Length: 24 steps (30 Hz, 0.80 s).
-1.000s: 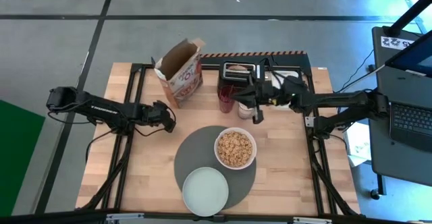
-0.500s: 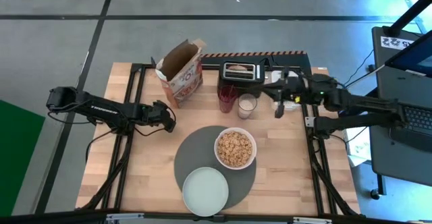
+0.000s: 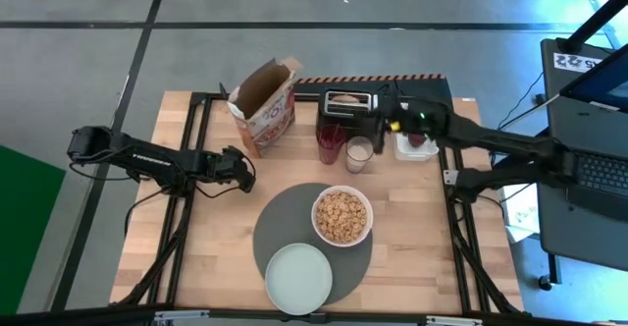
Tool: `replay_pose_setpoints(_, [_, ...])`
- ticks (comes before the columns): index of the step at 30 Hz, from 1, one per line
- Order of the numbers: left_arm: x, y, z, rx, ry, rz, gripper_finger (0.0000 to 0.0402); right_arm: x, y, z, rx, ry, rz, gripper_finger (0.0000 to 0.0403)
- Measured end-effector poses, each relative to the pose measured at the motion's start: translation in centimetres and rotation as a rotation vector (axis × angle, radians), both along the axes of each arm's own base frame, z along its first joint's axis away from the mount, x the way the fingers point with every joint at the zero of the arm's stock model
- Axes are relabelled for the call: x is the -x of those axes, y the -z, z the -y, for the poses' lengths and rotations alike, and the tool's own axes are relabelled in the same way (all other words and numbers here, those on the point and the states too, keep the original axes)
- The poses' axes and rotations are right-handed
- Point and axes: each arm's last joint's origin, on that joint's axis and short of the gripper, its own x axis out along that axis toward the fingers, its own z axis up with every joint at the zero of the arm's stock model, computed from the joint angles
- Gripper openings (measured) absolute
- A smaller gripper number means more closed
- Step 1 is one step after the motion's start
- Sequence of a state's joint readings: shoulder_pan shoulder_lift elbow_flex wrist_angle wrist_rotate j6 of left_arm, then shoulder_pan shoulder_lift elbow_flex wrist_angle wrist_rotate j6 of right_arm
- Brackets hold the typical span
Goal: Arrange a breakfast setting
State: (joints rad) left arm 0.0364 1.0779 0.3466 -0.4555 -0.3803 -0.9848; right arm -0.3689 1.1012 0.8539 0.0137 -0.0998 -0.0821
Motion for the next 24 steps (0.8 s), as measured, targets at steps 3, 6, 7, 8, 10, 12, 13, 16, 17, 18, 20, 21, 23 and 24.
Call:
replay_pose_setpoints(3, [0.0,0.0,0.0,0.0,0.0,0.0,0.0322,-0.3,0.4,2.8,-0.006,0.027,0.015,0.0068])
replay_pose_setpoints(6, [0.0,0.0,0.0,-0.001,0.0,0.0,0.0322,-0.7,0.1,5.2,0.033,0.023,0.002,0.0098])
replay_pose_setpoints(7, [0.0,0.0,0.0,-0.001,0.0,0.0,0.0322,-0.8,0.0,5.9,0.045,0.019,-0.009,0.0105])
replay_pose_setpoints(8, [0.0,0.0,0.0,-0.001,0.0,0.0,0.0322,-0.9,-0.1,6.6,0.058,0.019,-0.023,0.0109])
replay_pose_setpoints(10, [0.0,0.0,0.0,-0.001,0.0,0.0,0.0322,-1.2,-0.4,7.7,0.084,0.021,-0.055,0.0113])
replay_pose_setpoints(12, [0.0,0.0,0.0,-0.001,0.0,0.0,0.0322,-1.7,-0.4,8.9,0.1,0.01,-0.109,0.0114])
replay_pose_setpoints(13, [0.0,0.0,0.0,-0.001,0.0,0.0,0.0322,-2.0,-0.2,9.4,0.104,-0.005,-0.137,0.0114])
replay_pose_setpoints(16, [0.0,0.0,0.0,-0.001,-0.001,0.0,0.0322,-3.0,0.8,11.0,0.078,-0.052,-0.241,0.0114])
replay_pose_setpoints(17, [0.0,0.0,0.0,-0.001,-0.001,0.0,0.0322,-3.3,1.2,11.6,0.065,-0.058,-0.277,0.0114])
replay_pose_setpoints(18, [0.0,0.0,0.0,-0.001,-0.001,0.0,0.0322,-3.6,1.6,12.1,0.059,-0.066,-0.309,0.0114])
replay_pose_setpoints(20, [0.0,0.0,0.0,-0.001,-0.001,0.0,0.0322,-4.0,2.3,13.1,0.046,-0.077,-0.36,0.0114])
replay_pose_setpoints(21, [0.0,0.0,0.0,-0.001,-0.001,0.0,0.0322,-4.2,2.6,13.4,0.039,-0.084,-0.383,0.0114])
replay_pose_setpoints(23, [0.0,0.0,0.0,-0.001,-0.001,0.0,0.0322,-4.4,3.1,13.9,0.033,-0.094,-0.414,0.0114])
replay_pose_setpoints(24, [0.0,0.0,0.0,-0.001,-0.001,0.0,0.0322,-4.5,3.3,14.0,0.036,-0.096,-0.424,0.0114])
